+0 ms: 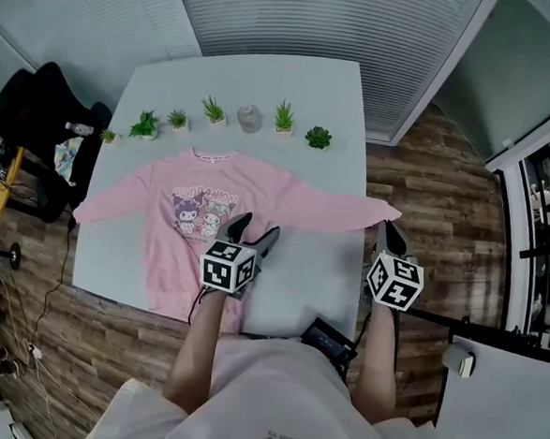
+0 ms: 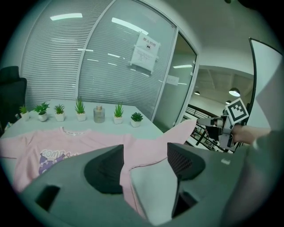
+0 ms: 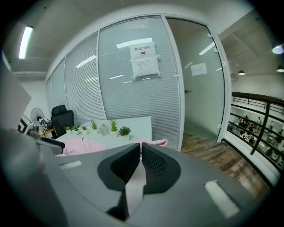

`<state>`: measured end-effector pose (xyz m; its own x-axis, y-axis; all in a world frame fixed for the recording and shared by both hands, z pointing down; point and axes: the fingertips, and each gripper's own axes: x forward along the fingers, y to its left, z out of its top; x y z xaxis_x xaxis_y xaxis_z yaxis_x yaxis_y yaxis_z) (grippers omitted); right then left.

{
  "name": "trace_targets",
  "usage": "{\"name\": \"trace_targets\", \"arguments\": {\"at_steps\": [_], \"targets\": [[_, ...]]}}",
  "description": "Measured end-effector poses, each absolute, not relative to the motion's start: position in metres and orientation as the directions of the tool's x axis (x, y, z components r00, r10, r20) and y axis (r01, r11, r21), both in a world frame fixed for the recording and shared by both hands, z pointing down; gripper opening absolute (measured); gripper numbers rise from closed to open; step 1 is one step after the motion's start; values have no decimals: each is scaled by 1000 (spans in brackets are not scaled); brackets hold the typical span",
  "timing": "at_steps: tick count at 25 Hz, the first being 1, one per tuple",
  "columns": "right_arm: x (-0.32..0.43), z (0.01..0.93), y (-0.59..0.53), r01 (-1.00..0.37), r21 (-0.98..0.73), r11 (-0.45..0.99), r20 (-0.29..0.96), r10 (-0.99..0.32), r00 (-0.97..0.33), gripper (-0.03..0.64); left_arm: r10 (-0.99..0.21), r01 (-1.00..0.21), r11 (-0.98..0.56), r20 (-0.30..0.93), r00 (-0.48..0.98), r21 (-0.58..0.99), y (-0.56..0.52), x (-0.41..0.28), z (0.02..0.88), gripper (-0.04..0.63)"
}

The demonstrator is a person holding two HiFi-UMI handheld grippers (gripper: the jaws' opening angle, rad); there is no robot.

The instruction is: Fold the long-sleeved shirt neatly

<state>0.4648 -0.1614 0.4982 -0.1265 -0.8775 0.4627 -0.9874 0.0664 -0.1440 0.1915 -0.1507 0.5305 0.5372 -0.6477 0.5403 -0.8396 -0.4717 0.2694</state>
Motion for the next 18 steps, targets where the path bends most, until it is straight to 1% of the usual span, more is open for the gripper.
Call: {"name": "trace_targets", "arguments": {"at_steps": [3,8,18], "targets": [[454,489,-166,-982,-165,92,433,-888,-156,28,-665,-852,-454,537,518,260,-149,180,527,316],[435,469,-172,-958,-256,131,366,-904,-222,28,-696,-874,-420,531,484,245,-146,159,517,321],[403,438,-180,-943,-254,216,320,-901,-292,28,-755,-911,-354,511,412,212,-147,118,496,327]]}}
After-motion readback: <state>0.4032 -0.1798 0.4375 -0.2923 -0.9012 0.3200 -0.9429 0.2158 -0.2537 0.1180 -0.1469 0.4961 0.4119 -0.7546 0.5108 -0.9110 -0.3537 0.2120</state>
